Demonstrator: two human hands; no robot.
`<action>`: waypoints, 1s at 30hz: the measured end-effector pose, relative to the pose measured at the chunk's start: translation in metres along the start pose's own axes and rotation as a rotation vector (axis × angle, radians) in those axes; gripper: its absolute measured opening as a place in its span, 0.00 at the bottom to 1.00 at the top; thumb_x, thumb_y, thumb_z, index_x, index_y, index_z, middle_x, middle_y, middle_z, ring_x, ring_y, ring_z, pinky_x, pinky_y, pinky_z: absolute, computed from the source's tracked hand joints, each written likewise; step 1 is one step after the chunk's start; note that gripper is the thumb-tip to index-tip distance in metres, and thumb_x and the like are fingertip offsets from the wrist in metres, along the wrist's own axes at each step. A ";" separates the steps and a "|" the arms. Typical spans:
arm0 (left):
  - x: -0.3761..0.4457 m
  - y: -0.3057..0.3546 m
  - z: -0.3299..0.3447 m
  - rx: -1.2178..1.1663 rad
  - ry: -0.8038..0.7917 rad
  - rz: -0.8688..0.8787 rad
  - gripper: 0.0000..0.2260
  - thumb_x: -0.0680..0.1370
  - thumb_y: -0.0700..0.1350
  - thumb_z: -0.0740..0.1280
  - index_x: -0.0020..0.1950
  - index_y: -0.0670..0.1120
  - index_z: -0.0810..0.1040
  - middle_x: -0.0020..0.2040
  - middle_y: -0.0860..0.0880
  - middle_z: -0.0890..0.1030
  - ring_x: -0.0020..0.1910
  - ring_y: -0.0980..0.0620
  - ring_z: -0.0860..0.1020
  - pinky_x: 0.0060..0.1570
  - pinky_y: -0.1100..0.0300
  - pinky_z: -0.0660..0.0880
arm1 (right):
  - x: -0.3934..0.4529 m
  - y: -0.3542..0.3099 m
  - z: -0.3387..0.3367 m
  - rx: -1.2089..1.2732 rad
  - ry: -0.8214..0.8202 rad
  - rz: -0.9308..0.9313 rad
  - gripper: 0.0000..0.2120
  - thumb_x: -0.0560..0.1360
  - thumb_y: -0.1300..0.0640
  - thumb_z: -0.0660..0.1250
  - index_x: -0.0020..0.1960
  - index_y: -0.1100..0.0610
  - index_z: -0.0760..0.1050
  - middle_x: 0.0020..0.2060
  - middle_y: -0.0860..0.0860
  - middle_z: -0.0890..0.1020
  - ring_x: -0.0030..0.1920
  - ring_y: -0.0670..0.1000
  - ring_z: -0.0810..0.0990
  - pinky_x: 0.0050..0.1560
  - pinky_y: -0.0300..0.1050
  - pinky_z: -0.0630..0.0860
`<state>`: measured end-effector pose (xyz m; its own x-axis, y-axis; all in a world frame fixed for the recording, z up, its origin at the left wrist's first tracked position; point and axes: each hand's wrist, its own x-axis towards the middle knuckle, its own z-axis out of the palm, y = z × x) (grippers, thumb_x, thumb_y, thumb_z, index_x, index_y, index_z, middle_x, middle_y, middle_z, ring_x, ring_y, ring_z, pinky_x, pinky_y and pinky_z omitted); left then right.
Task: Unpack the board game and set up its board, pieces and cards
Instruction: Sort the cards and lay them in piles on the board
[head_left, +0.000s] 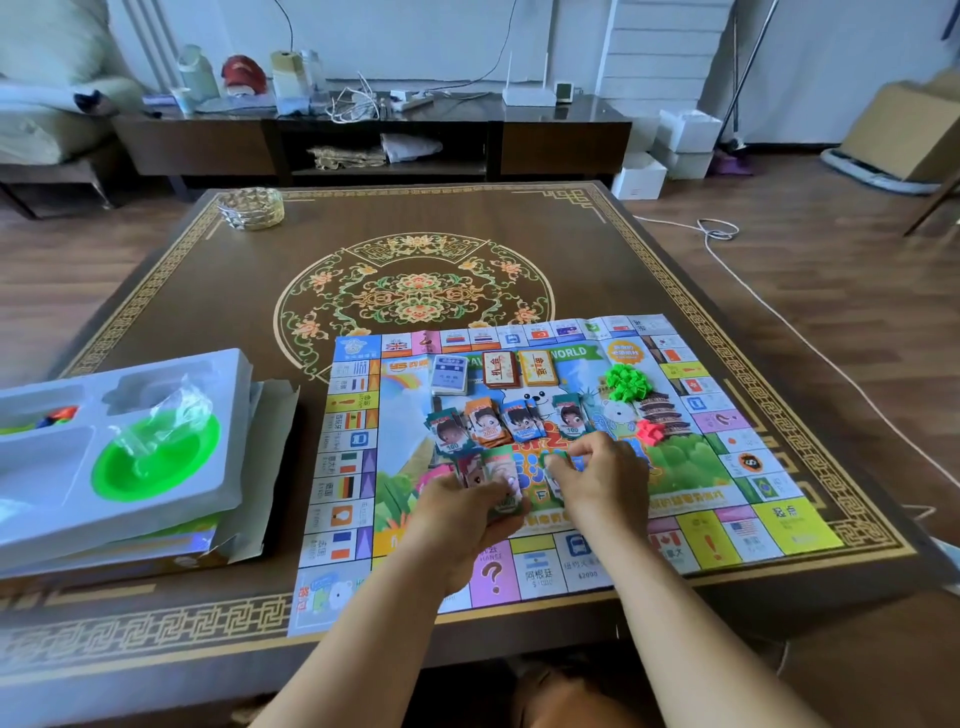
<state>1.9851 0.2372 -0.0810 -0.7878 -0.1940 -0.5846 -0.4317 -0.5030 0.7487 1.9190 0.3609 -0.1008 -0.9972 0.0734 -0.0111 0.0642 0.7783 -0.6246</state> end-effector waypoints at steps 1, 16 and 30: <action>0.000 -0.001 0.001 0.006 0.010 0.007 0.01 0.77 0.36 0.66 0.47 0.38 0.76 0.49 0.35 0.81 0.48 0.40 0.82 0.34 0.60 0.81 | -0.005 -0.005 -0.005 0.167 -0.052 0.013 0.12 0.73 0.45 0.68 0.45 0.54 0.76 0.42 0.50 0.80 0.46 0.53 0.78 0.47 0.46 0.74; -0.009 -0.001 0.004 -0.022 -0.040 0.012 0.05 0.77 0.37 0.66 0.50 0.37 0.78 0.35 0.45 0.81 0.34 0.50 0.81 0.34 0.60 0.79 | -0.028 -0.006 -0.020 0.677 -0.236 0.256 0.06 0.70 0.56 0.74 0.37 0.55 0.78 0.35 0.51 0.83 0.37 0.52 0.80 0.37 0.44 0.74; 0.001 0.000 -0.005 -0.035 -0.074 -0.027 0.08 0.81 0.35 0.56 0.55 0.33 0.72 0.47 0.35 0.80 0.45 0.44 0.83 0.36 0.60 0.80 | 0.017 0.006 0.008 -0.115 -0.121 0.103 0.08 0.73 0.50 0.69 0.39 0.52 0.75 0.41 0.50 0.83 0.44 0.54 0.81 0.41 0.42 0.73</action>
<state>1.9869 0.2328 -0.0832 -0.8066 -0.1181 -0.5792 -0.4390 -0.5366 0.7207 1.9021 0.3615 -0.1107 -0.9818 0.0864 -0.1691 0.1635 0.8373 -0.5217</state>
